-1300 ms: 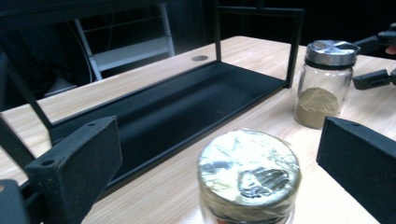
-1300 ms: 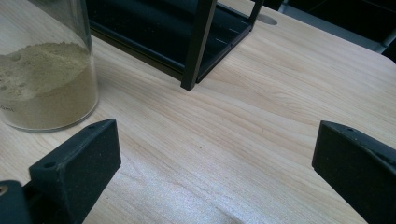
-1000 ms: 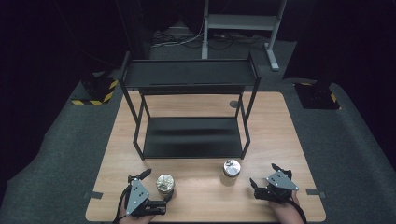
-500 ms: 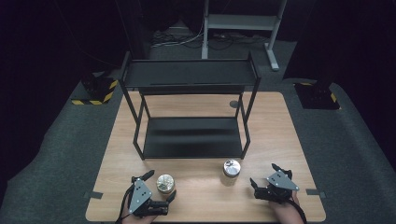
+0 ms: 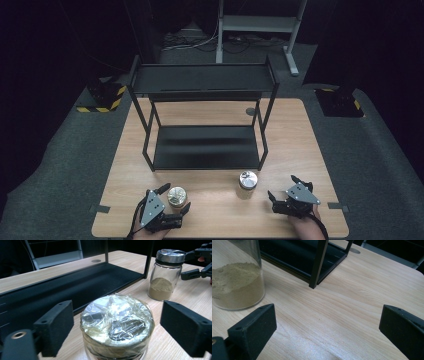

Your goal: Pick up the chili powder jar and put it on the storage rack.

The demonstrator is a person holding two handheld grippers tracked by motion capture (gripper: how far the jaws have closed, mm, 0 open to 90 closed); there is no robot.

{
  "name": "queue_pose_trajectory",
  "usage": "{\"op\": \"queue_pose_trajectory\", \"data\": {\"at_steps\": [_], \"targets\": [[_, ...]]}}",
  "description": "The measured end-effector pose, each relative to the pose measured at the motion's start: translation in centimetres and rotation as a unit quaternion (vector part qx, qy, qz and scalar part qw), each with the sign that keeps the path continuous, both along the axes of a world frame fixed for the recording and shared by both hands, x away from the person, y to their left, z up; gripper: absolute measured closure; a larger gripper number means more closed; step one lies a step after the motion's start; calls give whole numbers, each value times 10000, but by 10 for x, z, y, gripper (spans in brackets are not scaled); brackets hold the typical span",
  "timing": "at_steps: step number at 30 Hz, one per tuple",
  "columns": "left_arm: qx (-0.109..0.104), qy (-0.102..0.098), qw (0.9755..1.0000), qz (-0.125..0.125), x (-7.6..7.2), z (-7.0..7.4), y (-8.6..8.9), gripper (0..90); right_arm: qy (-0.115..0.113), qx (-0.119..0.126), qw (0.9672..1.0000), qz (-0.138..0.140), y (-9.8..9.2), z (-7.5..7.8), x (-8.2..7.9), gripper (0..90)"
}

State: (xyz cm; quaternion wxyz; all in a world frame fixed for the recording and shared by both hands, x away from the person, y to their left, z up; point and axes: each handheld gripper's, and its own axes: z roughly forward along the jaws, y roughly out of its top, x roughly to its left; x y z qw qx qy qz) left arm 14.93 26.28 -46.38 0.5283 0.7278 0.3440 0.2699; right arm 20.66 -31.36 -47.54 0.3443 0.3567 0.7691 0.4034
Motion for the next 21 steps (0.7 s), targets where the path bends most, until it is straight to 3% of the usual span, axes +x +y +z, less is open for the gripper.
{"op": "queue_pose_trajectory", "data": {"at_steps": [3, 7, 17, 21], "targets": [[-63, 22, 10000, -27, 1, -1, 2, 172, 9, 5, 10000, 0, 0, 0, 0, 2], [35, 33, 10000, -59, 1, 0, 2, 226, 12, 8, 10000, 2, 0, 0, 0, 2], [16, 12, 10000, -84, 2, -2, 5, 332, 16, 19, 10000, 4, -1, 0, 0, 2], [18, 13, 9999, -99, 3, -2, 6, 337, 16, 14, 10000, 9, -1, 0, 1, 2]]}}
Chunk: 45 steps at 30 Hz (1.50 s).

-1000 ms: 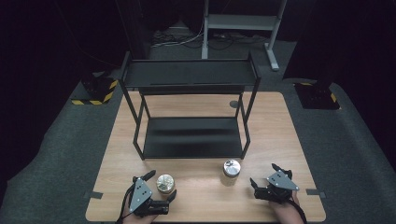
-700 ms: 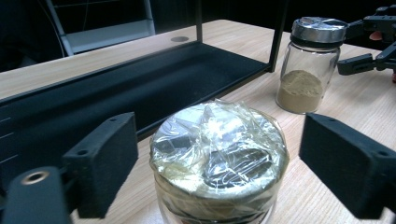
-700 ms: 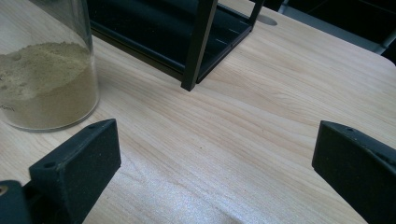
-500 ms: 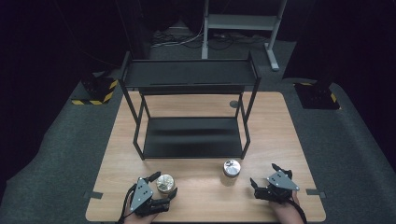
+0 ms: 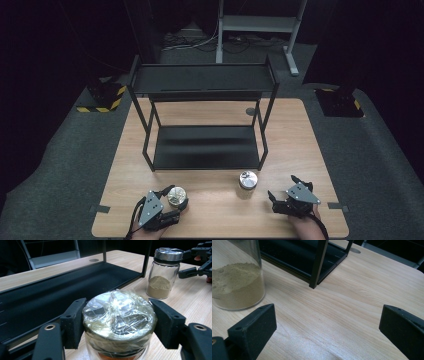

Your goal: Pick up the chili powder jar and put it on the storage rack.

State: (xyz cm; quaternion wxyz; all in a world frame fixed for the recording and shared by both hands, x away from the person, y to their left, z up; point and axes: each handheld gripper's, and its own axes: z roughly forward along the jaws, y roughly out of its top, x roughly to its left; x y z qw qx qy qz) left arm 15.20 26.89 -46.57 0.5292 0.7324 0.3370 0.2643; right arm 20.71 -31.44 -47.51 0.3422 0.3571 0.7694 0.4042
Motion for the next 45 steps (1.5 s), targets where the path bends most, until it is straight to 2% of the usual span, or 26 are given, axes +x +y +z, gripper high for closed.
{"op": "queue_pose_trajectory", "data": {"at_steps": [12, 19, 40, 45], "targets": [[7, 8, 10000, 10, 0, 1, 0, 342, 10, 1, 10000, 10, 0, 0, 0, 2], [-89, -21, 9999, 76, -2, 2, 4, 342, 13, 11, 10000, 17, -1, 0, 0, 2], [-273, -255, 9984, 428, -13, 10, 15, 343, 32, 21, 10000, 29, -1, 1, 1, 2], [-334, -390, 9976, 464, -21, 23, 19, 343, 34, 26, 10000, 37, -2, 1, 1, 2]]}}
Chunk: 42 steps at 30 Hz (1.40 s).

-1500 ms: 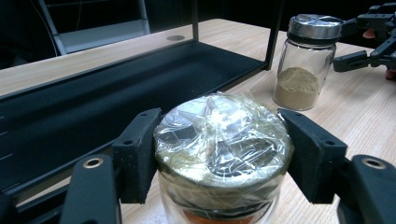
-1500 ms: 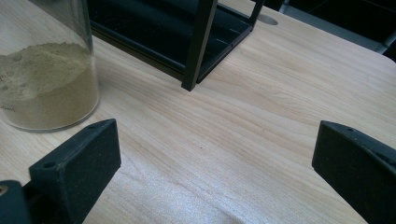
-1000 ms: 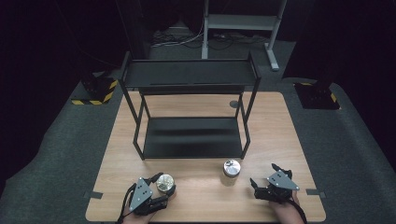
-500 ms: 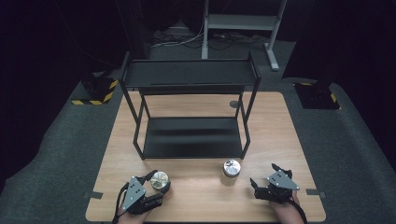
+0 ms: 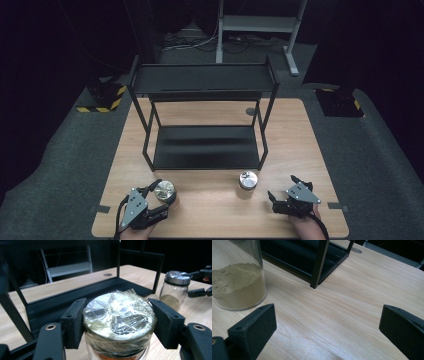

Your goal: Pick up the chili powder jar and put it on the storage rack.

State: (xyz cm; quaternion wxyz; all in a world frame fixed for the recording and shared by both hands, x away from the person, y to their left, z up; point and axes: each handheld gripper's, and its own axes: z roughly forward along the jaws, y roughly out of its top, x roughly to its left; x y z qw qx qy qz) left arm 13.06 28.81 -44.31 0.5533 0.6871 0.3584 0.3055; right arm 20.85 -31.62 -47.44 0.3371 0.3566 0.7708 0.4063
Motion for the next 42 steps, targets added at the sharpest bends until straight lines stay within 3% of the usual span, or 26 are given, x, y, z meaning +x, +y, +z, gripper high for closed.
{"op": "queue_pose_trajectory", "data": {"at_steps": [7, 24, 42], "targets": [[-152, -104, 9998, 82, -7, 9, 7, 343, 4, 2, 10000, 6, 0, 0, 0, 2], [-164, -344, 9987, 350, -13, 36, 9, 344, 40, -71, 10000, 22, 2, 1, 1, 2], [-288, -415, 9980, 371, 14, 65, 10, 344, 61, 56, 10000, 36, -2, 1, 2, 2]]}}
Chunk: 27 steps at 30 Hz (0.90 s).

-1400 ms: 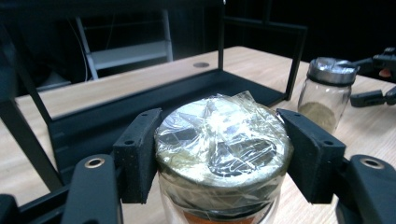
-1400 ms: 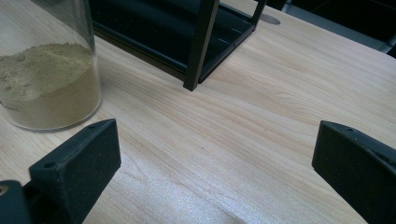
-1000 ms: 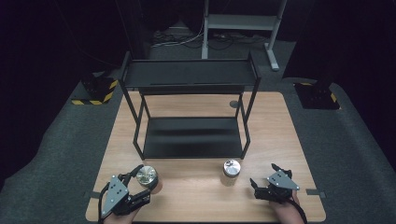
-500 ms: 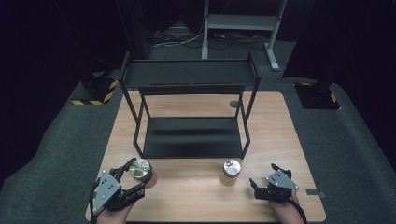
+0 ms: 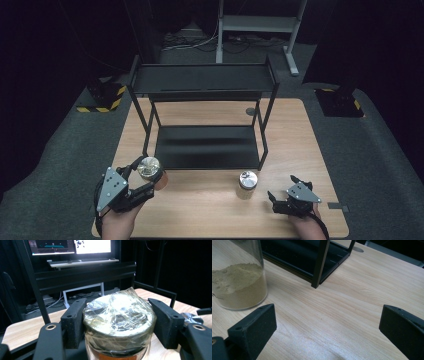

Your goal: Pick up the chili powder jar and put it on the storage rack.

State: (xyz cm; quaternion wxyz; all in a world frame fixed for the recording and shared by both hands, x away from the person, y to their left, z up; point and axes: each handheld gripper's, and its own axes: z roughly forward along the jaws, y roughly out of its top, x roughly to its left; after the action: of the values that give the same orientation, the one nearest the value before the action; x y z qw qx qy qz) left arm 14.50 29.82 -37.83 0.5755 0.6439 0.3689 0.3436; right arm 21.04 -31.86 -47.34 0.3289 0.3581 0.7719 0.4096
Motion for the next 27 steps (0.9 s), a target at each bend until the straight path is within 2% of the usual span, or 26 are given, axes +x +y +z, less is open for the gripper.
{"op": "queue_pose_trajectory", "data": {"at_steps": [11, 27], "targets": [[-18, -138, 9999, -39, 15, 16, -4, 344, -18, 50, 10000, -6, -1, -1, -1, 2], [-16, -294, 9995, -101, 28, 38, -7, 344, -21, 74, 10000, 9, -3, -1, -1, 2]]}}
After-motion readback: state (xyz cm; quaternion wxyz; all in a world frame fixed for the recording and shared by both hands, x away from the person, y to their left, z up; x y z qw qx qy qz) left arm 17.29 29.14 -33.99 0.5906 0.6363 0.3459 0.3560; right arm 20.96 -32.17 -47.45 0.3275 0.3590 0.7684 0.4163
